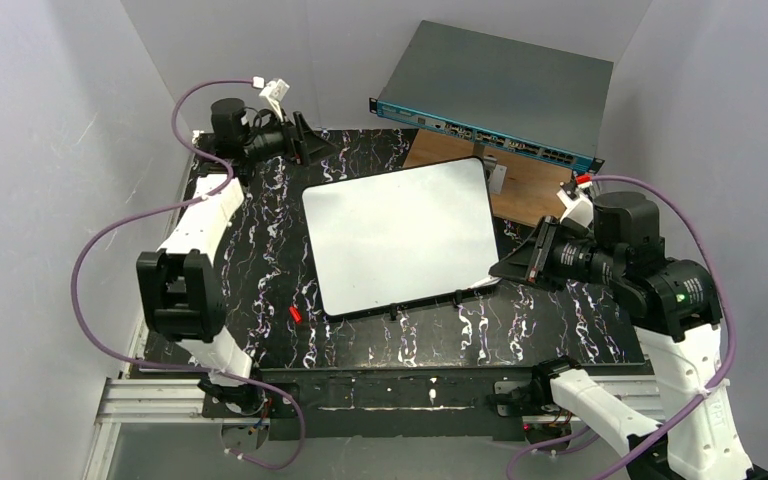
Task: Write a sentence on the whiteboard
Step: Adjust the whiteboard at the center of the board, then write a sentence on the whiteboard.
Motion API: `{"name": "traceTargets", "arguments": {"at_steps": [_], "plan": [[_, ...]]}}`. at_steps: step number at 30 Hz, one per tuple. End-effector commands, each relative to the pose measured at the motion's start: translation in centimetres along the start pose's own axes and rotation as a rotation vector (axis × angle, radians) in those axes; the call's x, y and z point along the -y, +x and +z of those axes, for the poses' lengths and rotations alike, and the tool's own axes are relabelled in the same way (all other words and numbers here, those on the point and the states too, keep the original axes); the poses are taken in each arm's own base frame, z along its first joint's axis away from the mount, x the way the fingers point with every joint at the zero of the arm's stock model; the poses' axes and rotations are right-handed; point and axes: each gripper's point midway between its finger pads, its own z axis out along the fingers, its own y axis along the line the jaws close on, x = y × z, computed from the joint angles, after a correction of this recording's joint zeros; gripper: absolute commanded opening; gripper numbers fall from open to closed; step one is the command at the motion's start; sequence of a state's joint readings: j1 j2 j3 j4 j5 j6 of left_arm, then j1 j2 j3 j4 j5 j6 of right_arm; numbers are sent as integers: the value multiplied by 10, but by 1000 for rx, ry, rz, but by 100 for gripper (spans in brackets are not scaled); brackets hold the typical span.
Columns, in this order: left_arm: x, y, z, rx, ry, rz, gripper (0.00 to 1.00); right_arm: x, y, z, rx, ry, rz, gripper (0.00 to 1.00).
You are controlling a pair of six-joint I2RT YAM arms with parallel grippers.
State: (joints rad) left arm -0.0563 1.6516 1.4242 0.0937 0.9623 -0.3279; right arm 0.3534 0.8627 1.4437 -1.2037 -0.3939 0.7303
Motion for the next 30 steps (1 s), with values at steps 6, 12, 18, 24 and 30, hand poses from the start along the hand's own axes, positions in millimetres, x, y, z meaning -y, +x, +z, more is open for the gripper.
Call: {"name": "traceTargets", "arguments": {"at_steps": [6,12,18,24,30], "plan": [[15,12,46,-116,154,-34,76,-2,-11,-6,74,7,-7,1],[6,16,74,-173,211,-104,72,-1,-15,-6,90,17,-4,1],[-3,33,82,-241,246,-157,71,0,-17,-6,97,27,-2,1],[1,66,81,-310,279,-205,67,-1,-22,-6,113,34,-5,1],[11,83,86,-376,314,-242,59,0,-23,-7,124,34,-18,1]]}}
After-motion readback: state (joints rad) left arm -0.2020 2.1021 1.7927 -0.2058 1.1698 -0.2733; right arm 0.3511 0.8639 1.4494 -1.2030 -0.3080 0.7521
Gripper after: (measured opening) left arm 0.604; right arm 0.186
